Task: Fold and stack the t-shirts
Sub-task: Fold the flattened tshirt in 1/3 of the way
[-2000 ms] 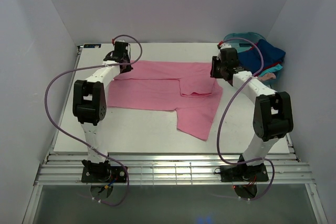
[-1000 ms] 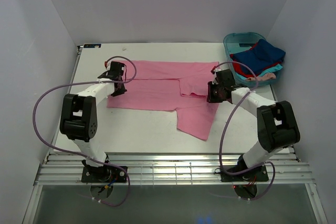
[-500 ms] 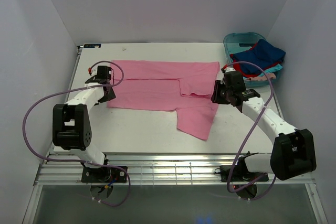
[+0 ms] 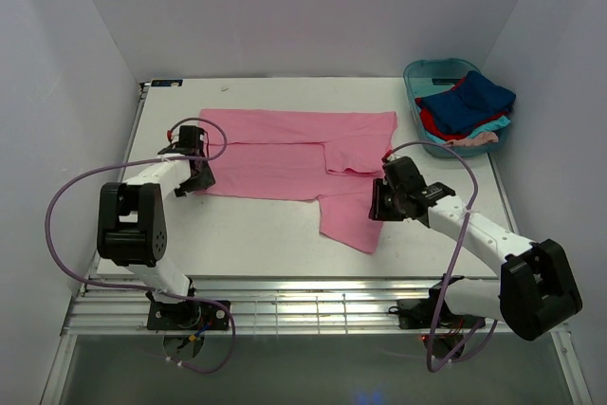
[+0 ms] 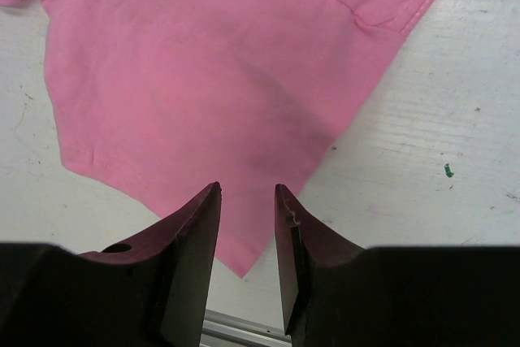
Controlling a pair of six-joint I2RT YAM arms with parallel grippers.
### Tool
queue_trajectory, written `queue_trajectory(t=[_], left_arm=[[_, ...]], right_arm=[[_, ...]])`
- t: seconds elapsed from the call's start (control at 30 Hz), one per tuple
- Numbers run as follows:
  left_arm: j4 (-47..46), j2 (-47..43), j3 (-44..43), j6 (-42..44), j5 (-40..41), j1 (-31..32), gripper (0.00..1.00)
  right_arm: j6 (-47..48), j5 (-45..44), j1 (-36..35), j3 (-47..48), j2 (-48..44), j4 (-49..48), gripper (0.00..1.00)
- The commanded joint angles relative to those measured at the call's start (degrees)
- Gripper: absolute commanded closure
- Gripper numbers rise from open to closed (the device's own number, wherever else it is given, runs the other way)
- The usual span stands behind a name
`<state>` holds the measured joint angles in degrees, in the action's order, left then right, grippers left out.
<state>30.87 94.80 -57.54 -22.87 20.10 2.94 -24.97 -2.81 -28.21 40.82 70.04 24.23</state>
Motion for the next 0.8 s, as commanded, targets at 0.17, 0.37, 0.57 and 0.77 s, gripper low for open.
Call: queue_trajectory(t=[0.17, 0.37, 0.57, 0.77], left_arm=[[-2.14, -1.80, -0.29, -0.33, 0.61, -0.30, 0.35], [-3.36, -18.93, -1.78, -1.04, 13.03, -1.27, 0.46], [-3.28, -20.72, -6.96, 0.90, 14.89, -2.24, 0.36], [-3.88, -15.44, -7.59, 0.28, 5.50, -2.85, 0.36]], right_arm=[[-3.77, -2.11, -4.83, -0.39, -0.69, 0.82, 0.61], [-2.81, -4.83, -5.98, 4.53, -1.40, 1.53, 0.62], [0.01, -5.46, -5.98, 12.69, 6.05, 1.70, 0.61], [3.26, -8.34, -5.37, 17.35, 14.04, -1.73, 0.61]])
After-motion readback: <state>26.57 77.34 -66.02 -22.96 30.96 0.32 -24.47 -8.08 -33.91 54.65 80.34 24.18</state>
